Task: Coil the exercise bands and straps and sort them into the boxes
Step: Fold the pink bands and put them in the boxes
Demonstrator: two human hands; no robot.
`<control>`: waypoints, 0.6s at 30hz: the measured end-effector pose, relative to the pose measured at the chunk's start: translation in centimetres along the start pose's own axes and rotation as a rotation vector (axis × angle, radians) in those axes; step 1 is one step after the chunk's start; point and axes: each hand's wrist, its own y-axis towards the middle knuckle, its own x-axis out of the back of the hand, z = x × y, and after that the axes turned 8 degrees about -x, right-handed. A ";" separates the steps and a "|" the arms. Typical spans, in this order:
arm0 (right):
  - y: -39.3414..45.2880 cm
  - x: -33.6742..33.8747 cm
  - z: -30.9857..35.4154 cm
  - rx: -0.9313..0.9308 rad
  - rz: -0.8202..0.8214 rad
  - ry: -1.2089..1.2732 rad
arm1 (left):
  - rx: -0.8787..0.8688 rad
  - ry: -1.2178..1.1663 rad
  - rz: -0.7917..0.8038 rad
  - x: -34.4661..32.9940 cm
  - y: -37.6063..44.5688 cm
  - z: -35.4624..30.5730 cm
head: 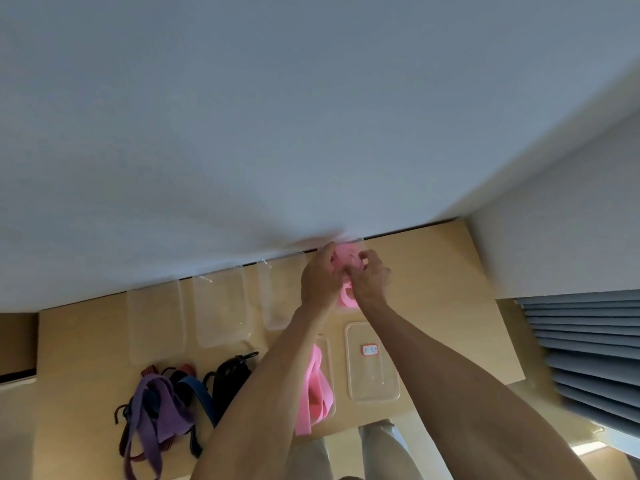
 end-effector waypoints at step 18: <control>2.1 -0.4 -3.9 0.563 -0.076 -0.602 | -0.432 0.673 0.155 -0.4 -0.6 2.5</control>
